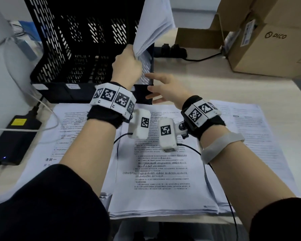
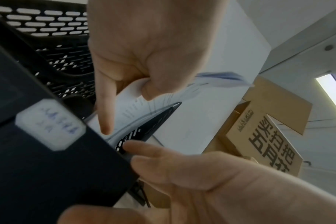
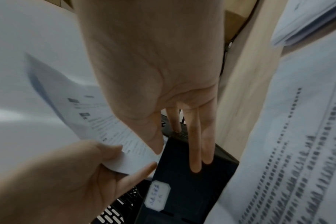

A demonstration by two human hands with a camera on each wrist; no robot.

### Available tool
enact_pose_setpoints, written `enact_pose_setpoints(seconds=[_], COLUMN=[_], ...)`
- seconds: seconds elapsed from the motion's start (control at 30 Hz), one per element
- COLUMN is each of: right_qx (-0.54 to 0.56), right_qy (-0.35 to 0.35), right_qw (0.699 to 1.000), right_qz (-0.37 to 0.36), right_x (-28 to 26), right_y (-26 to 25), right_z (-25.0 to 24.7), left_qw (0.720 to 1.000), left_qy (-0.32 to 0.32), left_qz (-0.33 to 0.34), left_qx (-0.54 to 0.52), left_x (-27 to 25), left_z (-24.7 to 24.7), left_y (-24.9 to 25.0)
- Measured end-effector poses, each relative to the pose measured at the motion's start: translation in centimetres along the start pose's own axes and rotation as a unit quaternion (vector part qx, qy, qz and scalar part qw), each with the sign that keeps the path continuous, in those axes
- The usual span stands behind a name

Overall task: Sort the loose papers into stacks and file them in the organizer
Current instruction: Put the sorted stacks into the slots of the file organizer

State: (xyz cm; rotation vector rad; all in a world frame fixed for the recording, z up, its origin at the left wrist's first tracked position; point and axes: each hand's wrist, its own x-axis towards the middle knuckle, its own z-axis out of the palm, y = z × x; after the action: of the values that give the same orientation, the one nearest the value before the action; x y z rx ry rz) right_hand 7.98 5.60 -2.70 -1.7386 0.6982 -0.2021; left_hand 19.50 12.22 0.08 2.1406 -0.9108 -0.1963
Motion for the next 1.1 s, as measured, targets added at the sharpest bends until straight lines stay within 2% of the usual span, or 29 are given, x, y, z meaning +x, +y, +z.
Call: enact_pose_setpoints(seconds=[0.13,0.23,0.43,0.63,0.87,0.97,1.1], right_qx=[0.017,0.01,0.015,0.02,-0.004,-0.019,-0.078], right_qy=[-0.008,-0.016,-0.003,0.058,0.122,0.158,0.193], right_qw=[1.0,1.0,1.0,0.998,0.99,0.984,0.973], right_qz=[0.006,0.002,-0.007,-0.024,-0.068,-0.085,-0.098], right_x=[-0.1,-0.1,-1.8,-5.3,-11.9,-15.0,-18.7], right_y=[0.3,0.4,0.5,0.2,-0.3,0.0,1.3], right_z=[0.0,0.2,-0.2,-1.4,-4.0,-4.7,-4.9], left_qw=[0.997,0.991,0.995,0.996,0.988,0.984,0.978], left_qy=[-0.071,-0.13,-0.104,-0.08,-0.1,-0.123,-0.166], left_qz=[-0.039,-0.019,0.007,0.006,0.028,0.049,0.041], left_qx=[0.005,0.015,0.007,-0.036,-0.113,-0.115,-0.115], left_x=[0.2,-0.4,-2.2,-5.9,-12.0,-14.5,-17.5], left_z=[0.5,0.2,-0.9,-1.9,-2.3,-1.9,-0.5], left_y=[-0.4,-0.1,0.3,1.3,3.4,4.5,5.3])
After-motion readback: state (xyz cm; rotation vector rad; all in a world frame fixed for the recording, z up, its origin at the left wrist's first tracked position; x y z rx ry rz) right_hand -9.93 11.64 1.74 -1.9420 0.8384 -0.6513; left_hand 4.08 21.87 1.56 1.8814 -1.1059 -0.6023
